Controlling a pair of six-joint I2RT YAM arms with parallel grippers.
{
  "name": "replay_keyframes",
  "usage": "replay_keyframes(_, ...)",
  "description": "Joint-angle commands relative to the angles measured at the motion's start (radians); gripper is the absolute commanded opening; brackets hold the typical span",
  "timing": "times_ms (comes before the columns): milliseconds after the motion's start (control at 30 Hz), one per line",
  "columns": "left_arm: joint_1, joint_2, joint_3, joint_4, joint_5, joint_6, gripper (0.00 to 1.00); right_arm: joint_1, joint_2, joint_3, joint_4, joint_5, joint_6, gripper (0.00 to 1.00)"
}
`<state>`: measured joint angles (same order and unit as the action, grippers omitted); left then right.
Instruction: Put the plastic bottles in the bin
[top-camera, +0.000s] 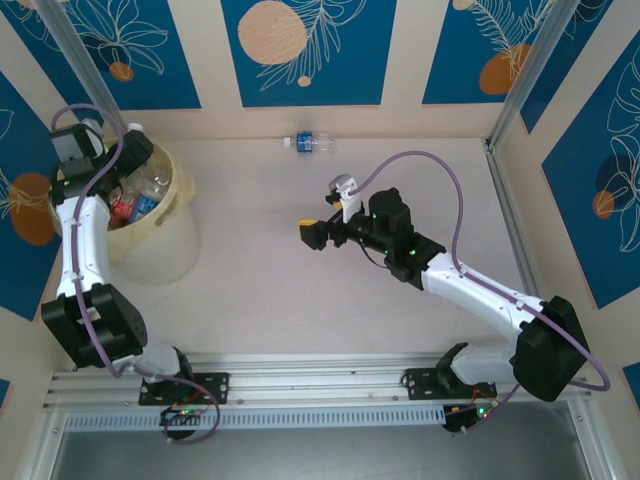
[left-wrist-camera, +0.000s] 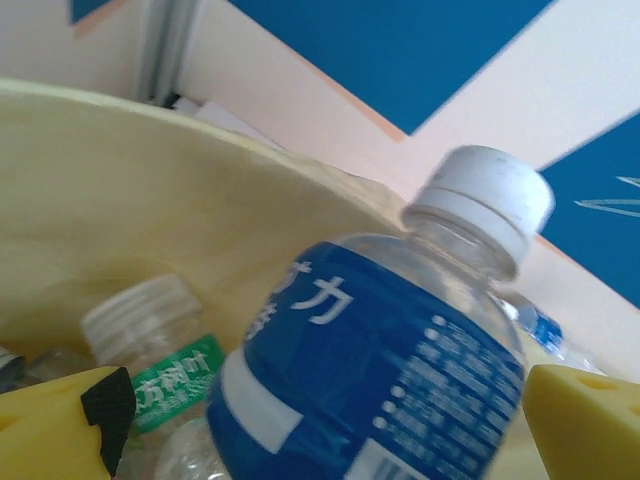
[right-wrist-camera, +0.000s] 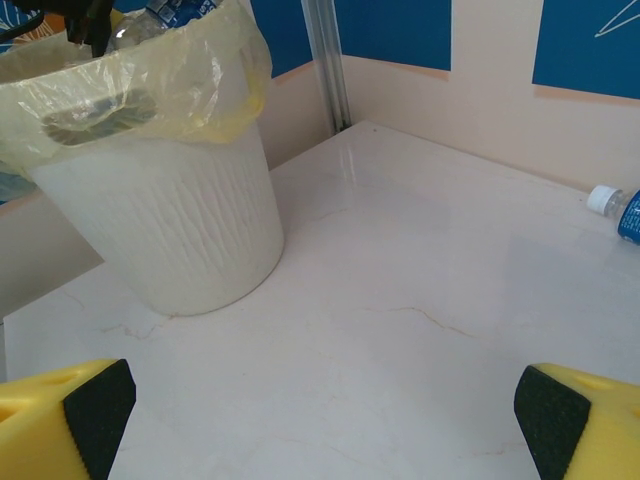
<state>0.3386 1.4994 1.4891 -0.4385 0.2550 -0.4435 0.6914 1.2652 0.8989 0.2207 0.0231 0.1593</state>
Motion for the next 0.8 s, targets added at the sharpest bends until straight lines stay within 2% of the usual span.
replay_keyframes(0, -0.01, -0.081, -0.061, 0.119, 0.153, 0.086, 1.0, -0.005, -0.033, -0.024, 0.0, 0.018, 0.01, 1.0)
replay_keyframes(100, -0.01, -0.18, -0.172, 0.278, 0.225, 0.111, 1.0, -0.007, -0.031, -0.024, 0.002, 0.018, 0.011, 1.0)
replay_keyframes(200, -0.01, -0.22, -0.19, 0.312, 0.311, 0.15, 1.0, -0.009, -0.023, -0.019, 0.004, 0.006, 0.016, 1.0)
replay_keyframes(267, -0.01, -0.25, -0.199, 0.298, 0.242, 0.168, 1.0, -0.01, -0.018, -0.014, 0.004, 0.0, 0.019, 1.0)
replay_keyframes(367, -0.009, -0.317, -0.251, 0.298, 0.013, 0.165, 1.0, -0.01, -0.017, -0.015, 0.003, -0.003, 0.023, 1.0)
replay_keyframes(433, -0.009, -0.344, -0.266, 0.29, -0.031, 0.162, 1.0, -0.01, -0.018, -0.017, 0.001, 0.0, 0.024, 0.99)
replay_keyframes(533, -0.01, -0.325, -0.23, 0.255, 0.056, 0.126, 1.0, -0.01, -0.018, -0.016, -0.001, 0.002, 0.027, 1.0)
replay_keyframes(633, -0.021, -0.241, -0.134, 0.165, 0.15, 0.061, 1.0, -0.01, -0.016, -0.014, -0.002, 0.0, 0.034, 1.0)
replay_keyframes(767, -0.081, -0.164, -0.044, 0.047, 0.137, 0.05, 1.0, -0.01, -0.018, -0.013, -0.007, 0.006, 0.048, 1.0)
